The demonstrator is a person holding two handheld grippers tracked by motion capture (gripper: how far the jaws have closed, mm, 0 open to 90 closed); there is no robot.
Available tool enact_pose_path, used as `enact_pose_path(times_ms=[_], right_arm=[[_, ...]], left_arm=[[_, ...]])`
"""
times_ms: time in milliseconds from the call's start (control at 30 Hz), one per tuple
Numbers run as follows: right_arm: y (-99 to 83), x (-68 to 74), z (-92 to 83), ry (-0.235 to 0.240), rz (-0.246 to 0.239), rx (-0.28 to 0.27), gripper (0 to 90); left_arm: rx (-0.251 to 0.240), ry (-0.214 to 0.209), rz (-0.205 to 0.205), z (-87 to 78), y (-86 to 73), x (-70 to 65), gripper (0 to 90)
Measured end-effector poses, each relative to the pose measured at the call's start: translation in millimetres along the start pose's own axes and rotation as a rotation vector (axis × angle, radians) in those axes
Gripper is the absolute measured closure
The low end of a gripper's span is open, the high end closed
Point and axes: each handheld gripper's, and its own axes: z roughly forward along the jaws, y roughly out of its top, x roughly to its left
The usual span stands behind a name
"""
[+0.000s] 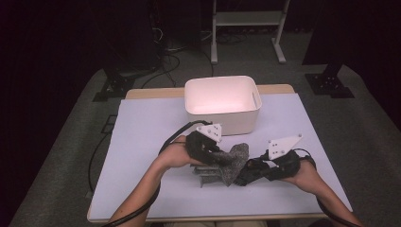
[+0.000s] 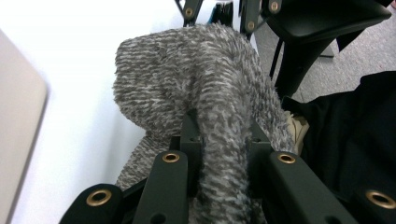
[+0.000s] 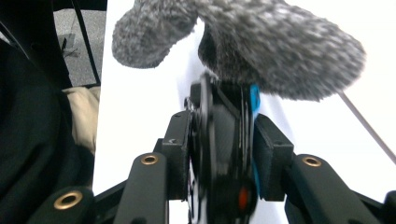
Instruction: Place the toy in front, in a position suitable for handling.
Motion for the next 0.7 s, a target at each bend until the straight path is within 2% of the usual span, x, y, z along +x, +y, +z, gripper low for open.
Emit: enact_pose_path(times_ms=[100,233,333,367,400,500,567,633,667,700], right_arm=[[-14.0,1.7,-7.9,-0.009,0.014,0.001,61.6],[-42.1,3.5,-17.3,-0.025,0.078,0.000,61.7],[-66.0,6.1,-18.8,-0.029,0.117,0.027,61.9],[-73.8,7.0,-18.5,-0.027,0.124,0.019,62.4],[-79.5,6.7,-20.5,-0.019,0.147,-0.014,62.6],[-79.4,7.2,-19.8,-0.026,0.146,-0.010,61.5],[-77.3,6.7,-17.2,-0.004,0.145,0.012,59.4],[-75.3,8.6,-9.6,-0.041,0.130,0.076,51.6],[-74.9,8.8,-3.6,-0.039,0.125,0.111,51.2],[-74.8,9.4,2.1,-0.033,0.120,0.122,51.3]], left_arm=[[0.008,-0.009,0.003,6.8,0.3,0.2,75.6],[0.015,-0.020,0.007,14.2,2.0,1.6,75.6],[0.019,-0.031,0.014,20.0,4.6,2.2,75.6],[0.024,-0.035,0.016,22.3,5.8,1.9,75.6],[0.025,-0.036,0.018,23.6,6.4,1.5,75.6],[0.035,-0.039,0.021,26.8,7.9,0.9,75.6],[0.035,-0.036,0.021,26.3,7.7,0.5,75.5],[0.038,-0.032,0.018,24.7,6.6,1.0,75.5],[0.040,-0.029,0.018,23.8,5.9,1.1,75.5],[0.038,-0.027,0.014,23.0,4.6,0.7,75.5]])
